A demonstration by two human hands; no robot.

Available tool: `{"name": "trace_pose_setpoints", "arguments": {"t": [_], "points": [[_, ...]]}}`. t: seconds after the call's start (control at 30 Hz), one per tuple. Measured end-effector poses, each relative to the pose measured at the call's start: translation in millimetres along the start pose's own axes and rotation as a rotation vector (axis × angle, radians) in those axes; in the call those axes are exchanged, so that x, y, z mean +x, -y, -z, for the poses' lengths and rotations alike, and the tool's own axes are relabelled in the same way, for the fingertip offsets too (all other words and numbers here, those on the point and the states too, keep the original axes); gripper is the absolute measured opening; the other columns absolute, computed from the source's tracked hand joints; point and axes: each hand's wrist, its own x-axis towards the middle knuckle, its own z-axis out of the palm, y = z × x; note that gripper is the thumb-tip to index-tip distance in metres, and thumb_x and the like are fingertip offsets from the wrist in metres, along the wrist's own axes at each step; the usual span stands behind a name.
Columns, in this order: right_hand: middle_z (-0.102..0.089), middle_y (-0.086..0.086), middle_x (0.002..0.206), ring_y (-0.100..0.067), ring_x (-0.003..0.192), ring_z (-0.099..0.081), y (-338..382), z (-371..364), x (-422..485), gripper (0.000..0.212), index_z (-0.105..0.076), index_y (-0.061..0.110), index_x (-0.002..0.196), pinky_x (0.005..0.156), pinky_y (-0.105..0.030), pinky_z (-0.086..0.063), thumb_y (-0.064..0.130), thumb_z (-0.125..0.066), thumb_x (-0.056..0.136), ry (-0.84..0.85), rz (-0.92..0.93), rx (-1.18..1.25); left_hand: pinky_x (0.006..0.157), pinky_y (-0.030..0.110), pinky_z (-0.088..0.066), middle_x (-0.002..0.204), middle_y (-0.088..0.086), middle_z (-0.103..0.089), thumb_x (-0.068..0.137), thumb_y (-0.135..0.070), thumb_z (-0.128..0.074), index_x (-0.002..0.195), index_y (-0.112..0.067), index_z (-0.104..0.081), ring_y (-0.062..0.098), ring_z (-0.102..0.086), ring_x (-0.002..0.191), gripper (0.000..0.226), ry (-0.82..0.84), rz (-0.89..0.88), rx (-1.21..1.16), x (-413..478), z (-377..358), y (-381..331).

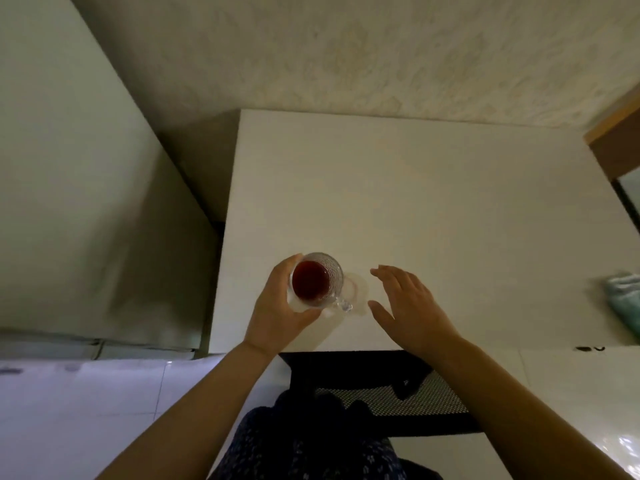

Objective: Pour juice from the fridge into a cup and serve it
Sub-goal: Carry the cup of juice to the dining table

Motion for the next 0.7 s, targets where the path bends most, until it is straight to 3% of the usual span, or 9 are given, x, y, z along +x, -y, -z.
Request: {"name": "trace_pose_setpoints", "arguments": {"t": [0.23, 0.4, 0.5, 0.7], "points": [[-0.032, -0.002, 0.149, -0.020, 0.136, -0.027, 64.5, 9.6, 13.6, 0.053, -0.029, 0.019, 0.142, 0.111, -0.035, -0.023, 0.037, -0.043, 0.094, 0.022, 0.329, -0.027, 0.101, 0.037, -0.044, 0.130, -0.005, -0.052, 0.065, -0.026, -0.086, 0.134, -0.020, -0.044, 0.010, -0.048, 0.123, 0.081, -0.344, 0.058, 0.100, -80.6, 69.7, -5.2], [-0.029, 0.000, 0.150, -0.018, 0.136, -0.026, 124.5, -1.0, 6.9, 0.053, -0.026, 0.022, 0.142, 0.111, -0.030, -0.018, 0.039, -0.042, 0.095, 0.127, 0.638, -0.042, 0.091, 0.011, -0.040, 0.126, -0.023, -0.049, 0.063, -0.046, -0.082, 0.131, -0.032, -0.043, -0.008, -0.046, 0.115, 0.080, -0.660, 0.187, 0.220, -176.6, 91.1, -23.3], [-0.033, -0.002, 0.149, -0.019, 0.135, -0.029, 165.9, -15.1, -9.9, 0.053, -0.031, 0.021, 0.141, 0.109, -0.028, -0.019, 0.039, -0.045, 0.094, 0.182, 0.841, -0.048, 0.092, 0.004, -0.034, 0.125, -0.033, -0.043, 0.065, -0.040, -0.082, 0.129, -0.037, -0.041, -0.015, -0.041, 0.115, 0.076, -0.827, 0.252, 0.283, -242.0, 94.4, -25.6], [-0.040, -0.007, 0.144, -0.022, 0.132, -0.034, 259.9, -57.5, -70.3, 0.055, -0.037, 0.016, 0.139, 0.109, -0.031, -0.024, 0.033, -0.055, 0.090, 0.316, 1.127, -0.089, 0.095, 0.007, -0.033, 0.133, -0.019, -0.047, 0.066, -0.037, -0.084, 0.134, -0.036, -0.038, -0.002, -0.044, 0.120, 0.081, -1.124, 0.474, 0.343, -375.0, 86.5, -22.8]]}}
